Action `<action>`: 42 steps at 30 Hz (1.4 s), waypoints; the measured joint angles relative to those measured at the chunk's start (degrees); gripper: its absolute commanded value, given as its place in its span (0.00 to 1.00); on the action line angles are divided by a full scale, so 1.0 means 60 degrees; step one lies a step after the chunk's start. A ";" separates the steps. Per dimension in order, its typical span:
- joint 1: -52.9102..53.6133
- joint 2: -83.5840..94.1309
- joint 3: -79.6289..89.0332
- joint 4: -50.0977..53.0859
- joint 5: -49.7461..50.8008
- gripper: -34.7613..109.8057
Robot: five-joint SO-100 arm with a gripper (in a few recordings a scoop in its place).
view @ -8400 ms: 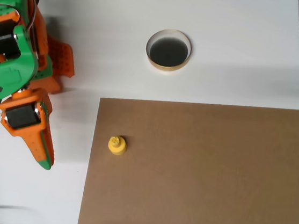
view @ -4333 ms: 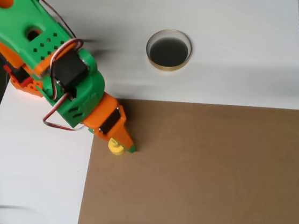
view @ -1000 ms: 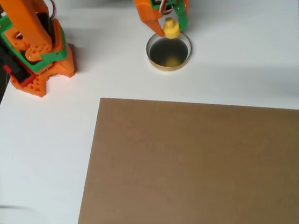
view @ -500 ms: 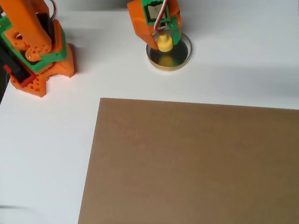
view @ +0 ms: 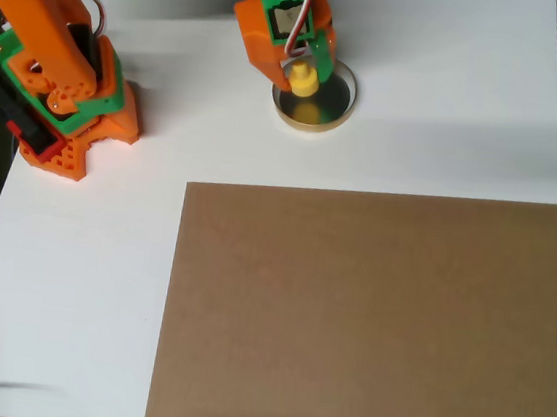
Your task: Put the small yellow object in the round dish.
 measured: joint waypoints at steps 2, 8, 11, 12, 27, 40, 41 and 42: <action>0.0000 0.0000 0.0000 0.0015 0.0000 0.36; 0.0000 0.0000 0.0000 0.0029 -0.0059 0.38; 0.0190 0.0132 -0.0029 0.0425 -0.0308 0.39; 0.0264 0.0132 -0.0176 0.0542 -0.0366 0.39; 0.2446 0.0278 -0.2520 0.2739 -0.2798 0.42; 0.7939 0.1963 -0.1831 0.2842 -0.5449 0.42; 0.8364 0.2007 -0.1685 0.2739 -0.5552 0.42; 0.8745 0.2065 -0.1494 0.2651 -0.5669 0.42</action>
